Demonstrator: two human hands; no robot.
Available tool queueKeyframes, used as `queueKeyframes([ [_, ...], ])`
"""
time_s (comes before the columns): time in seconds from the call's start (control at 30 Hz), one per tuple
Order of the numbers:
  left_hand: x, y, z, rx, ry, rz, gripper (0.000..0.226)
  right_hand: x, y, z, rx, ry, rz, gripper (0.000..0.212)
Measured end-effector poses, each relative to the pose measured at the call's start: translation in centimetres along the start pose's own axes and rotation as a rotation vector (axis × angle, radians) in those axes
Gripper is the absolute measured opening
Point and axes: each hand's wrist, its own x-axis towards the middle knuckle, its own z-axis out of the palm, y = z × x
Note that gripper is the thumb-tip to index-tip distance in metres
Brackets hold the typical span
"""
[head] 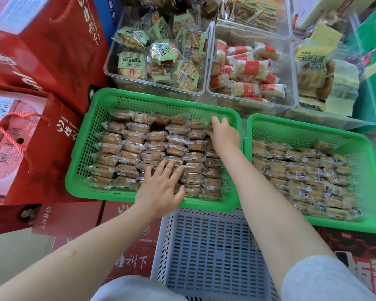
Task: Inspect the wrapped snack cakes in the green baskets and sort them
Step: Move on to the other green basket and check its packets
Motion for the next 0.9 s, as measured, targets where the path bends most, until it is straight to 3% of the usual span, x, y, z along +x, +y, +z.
queueKeyframes([
  [0.13,0.0,-0.1,0.1,-0.007,0.001,-0.001,0.068,0.0,-0.1,0.2,-0.126,0.085,-0.069,0.031],
  [0.33,0.0,-0.1,0.0,-0.005,-0.004,-0.005,0.079,0.7,1.1,0.3,0.145,0.033,-0.078,0.038],
  [0.47,-0.1,0.0,0.0,-0.021,0.007,-0.003,0.068,1.2,1.0,-0.1,0.205,0.052,-0.14,0.022],
  [0.67,-0.1,0.0,-0.1,-0.007,-0.011,-0.009,0.076,1.5,1.1,-0.7,0.246,0.075,-0.147,0.028],
  [0.8,-0.1,-0.1,-0.2,-0.005,-0.008,-0.007,0.077,-0.6,1.5,-3.1,0.471,0.238,0.01,0.032],
  [0.9,-0.1,-0.1,-0.1,0.0,-0.007,-0.008,0.074,-4.8,0.9,-5.3,0.823,0.373,0.233,0.032],
])
